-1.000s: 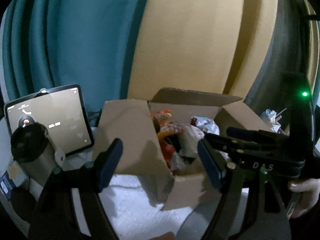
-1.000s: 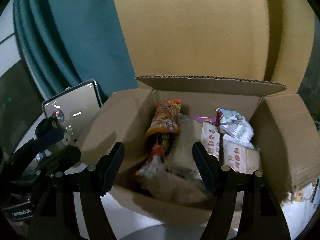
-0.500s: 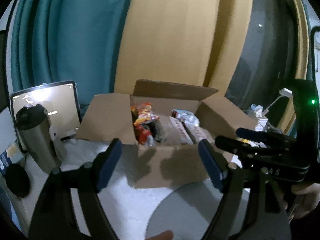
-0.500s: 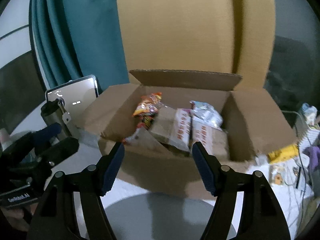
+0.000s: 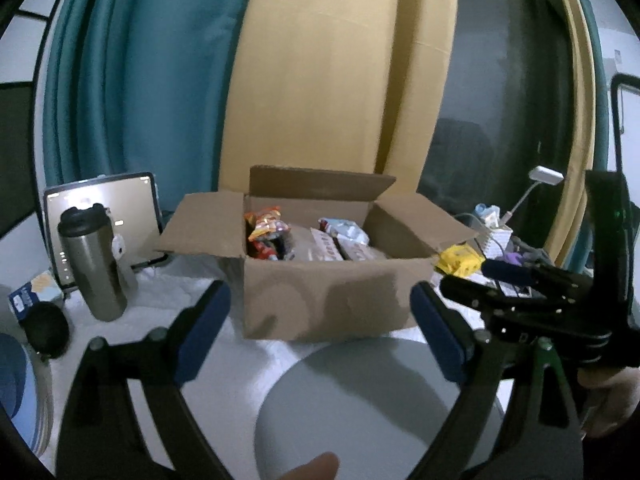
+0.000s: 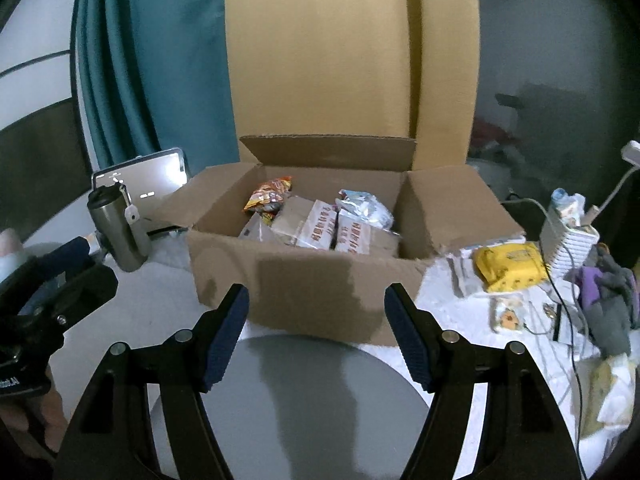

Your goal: Organize snacks

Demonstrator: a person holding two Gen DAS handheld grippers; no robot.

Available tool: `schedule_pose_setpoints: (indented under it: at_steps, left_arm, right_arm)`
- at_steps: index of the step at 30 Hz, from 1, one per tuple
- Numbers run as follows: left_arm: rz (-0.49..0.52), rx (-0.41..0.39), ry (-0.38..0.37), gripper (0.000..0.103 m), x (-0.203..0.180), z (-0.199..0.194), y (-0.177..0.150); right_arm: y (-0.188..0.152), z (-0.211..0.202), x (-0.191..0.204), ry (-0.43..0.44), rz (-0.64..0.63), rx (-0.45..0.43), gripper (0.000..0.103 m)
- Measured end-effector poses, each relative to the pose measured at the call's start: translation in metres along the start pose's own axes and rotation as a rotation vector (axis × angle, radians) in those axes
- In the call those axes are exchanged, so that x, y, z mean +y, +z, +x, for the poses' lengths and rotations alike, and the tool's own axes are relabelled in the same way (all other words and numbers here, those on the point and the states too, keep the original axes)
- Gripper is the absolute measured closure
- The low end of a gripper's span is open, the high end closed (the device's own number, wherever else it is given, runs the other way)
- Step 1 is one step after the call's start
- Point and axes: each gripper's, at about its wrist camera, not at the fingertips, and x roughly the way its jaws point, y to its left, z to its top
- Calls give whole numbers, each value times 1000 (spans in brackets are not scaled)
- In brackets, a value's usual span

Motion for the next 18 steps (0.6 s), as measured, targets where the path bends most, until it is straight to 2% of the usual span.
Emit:
schedule_pose_setpoints:
  at_steps: [10, 14, 18]
  left_arm:
    - [32, -42, 15, 11, -32, -45, -6]
    - [19, -107, 3, 11, -42, -65, -4]
    - [23, -119, 17, 11, -50, -80, 1]
  right_arm:
    - [-24, -74, -8, -31, 22, -90, 30]
    - [-29, -102, -10, -44, 14, -125, 30]
    - [-26, -128, -17, -63, 19, -149, 30]
